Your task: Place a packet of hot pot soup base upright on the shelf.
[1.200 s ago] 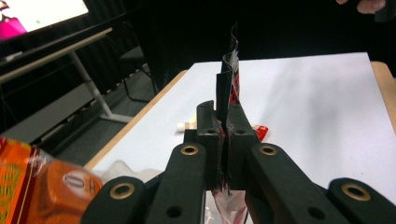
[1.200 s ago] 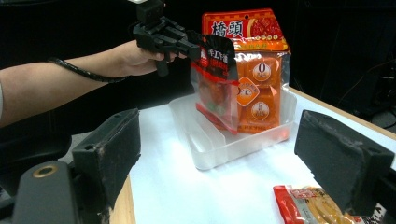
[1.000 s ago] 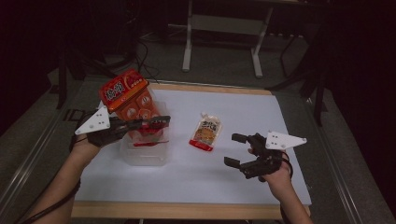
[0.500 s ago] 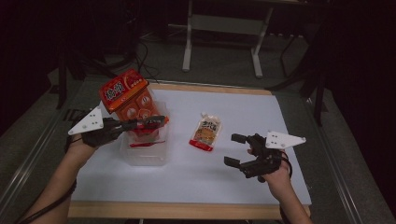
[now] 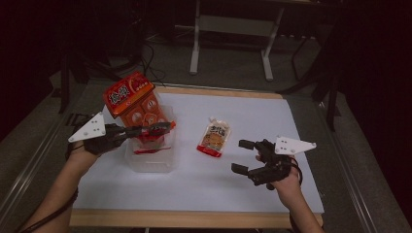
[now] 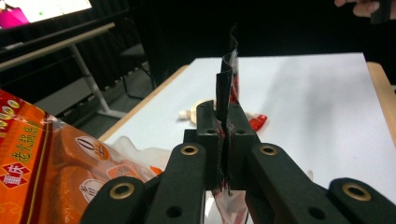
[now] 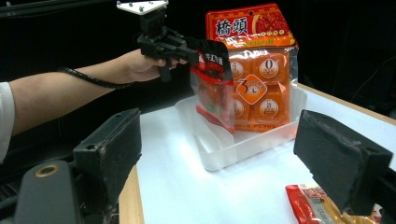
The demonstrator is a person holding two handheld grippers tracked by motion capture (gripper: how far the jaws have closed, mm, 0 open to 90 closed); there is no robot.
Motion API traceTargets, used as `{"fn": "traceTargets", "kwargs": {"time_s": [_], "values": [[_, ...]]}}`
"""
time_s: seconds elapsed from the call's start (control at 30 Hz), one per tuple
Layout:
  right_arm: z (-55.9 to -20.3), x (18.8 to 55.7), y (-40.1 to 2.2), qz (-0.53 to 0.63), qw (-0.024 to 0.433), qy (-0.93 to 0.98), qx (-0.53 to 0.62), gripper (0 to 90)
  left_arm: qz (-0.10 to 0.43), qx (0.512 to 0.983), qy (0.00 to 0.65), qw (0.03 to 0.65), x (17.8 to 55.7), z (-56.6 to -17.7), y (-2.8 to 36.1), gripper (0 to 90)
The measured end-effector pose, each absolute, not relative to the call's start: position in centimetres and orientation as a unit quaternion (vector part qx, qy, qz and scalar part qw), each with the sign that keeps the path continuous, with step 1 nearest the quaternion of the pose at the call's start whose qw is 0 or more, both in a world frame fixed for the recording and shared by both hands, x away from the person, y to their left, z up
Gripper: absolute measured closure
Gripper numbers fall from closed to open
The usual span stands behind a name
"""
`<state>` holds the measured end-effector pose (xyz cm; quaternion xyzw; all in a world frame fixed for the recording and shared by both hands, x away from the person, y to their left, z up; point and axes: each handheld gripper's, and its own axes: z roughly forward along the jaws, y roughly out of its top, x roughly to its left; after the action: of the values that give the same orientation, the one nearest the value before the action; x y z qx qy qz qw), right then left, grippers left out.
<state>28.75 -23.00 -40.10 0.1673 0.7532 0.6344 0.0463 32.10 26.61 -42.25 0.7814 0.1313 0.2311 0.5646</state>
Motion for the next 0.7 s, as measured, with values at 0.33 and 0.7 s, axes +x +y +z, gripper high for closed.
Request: {"fn": "traceTargets", "kwargs": {"time_s": [0.33,0.7], "values": [[-40.17,28.72,-23.05,0.635,0.043,0.753,0.168,15.2,0.24,0.783,0.114,0.563,31.51,-41.81,26.37,87.4],[-40.45,28.82,-22.84,0.632,0.038,0.756,0.167,15.3,0.232,0.787,0.12,0.559,32.24,-42.52,26.2,87.4]]}}
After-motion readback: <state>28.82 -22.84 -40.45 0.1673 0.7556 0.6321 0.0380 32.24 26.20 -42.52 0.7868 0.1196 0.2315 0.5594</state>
